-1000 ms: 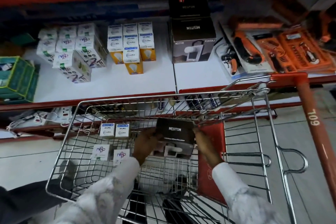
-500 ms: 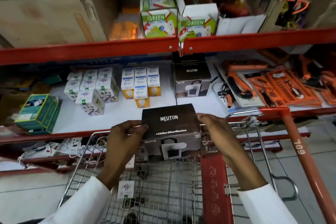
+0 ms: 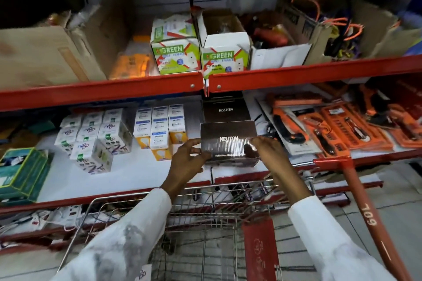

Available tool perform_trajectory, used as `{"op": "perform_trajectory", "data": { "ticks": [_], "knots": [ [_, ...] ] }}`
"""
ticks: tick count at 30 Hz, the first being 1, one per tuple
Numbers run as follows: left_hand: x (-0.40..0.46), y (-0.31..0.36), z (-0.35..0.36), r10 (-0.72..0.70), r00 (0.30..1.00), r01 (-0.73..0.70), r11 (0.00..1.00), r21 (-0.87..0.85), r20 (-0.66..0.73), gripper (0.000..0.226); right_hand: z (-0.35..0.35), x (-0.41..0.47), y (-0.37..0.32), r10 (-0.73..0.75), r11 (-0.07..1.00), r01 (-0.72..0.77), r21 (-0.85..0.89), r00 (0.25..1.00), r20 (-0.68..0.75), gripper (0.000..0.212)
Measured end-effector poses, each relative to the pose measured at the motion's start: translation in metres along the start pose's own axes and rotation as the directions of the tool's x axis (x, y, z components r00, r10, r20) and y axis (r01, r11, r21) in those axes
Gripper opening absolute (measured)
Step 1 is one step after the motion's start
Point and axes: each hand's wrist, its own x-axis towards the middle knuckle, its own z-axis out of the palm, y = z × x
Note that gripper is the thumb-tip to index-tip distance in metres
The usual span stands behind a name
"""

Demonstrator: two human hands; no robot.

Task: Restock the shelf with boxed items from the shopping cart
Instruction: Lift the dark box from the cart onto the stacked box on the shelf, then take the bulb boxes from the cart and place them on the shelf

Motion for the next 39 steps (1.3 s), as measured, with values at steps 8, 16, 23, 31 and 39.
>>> {"op": "perform_trajectory", "data": {
  "ticks": [8, 16, 23, 31, 39],
  "knots": [
    [0.041, -0.013, 0.028, -0.100, 0.994, 0.101, 0.995, -0.010, 0.041, 0.057, 0.003, 0.039, 0.018, 0.030, 0.992, -0.026, -0.126, 0.999, 0.028, 0.030],
    [0.001, -0.027, -0.010, 0.114, 0.992, -0.125, 0.939, 0.320, 0.052, 0.075, 0.029, -0.013, 0.033, -0.294, 0.726, 0.240, -0.645, 0.955, 0.024, 0.075],
    [-0.066, -0.104, -0.090, 0.311, 0.916, -0.364, 0.376, 0.852, 0.254, 0.084, 0.090, -0.077, 0.064, -0.389, 0.388, 0.390, -0.835, 0.891, 0.235, 0.086],
    [-0.096, -0.199, -0.179, 0.044, 0.971, -0.238, 0.233, 0.943, 0.234, 0.084, 0.191, -0.120, 0.093, -0.394, 0.322, 0.621, -0.715, 0.774, 0.495, 0.070],
    [-0.067, -0.265, -0.214, -0.172, 0.942, -0.249, 0.212, 0.945, 0.287, 0.077, 0.311, -0.131, 0.139, -0.085, 0.400, 0.631, -0.665, 0.747, 0.659, 0.069]
  ]
}}
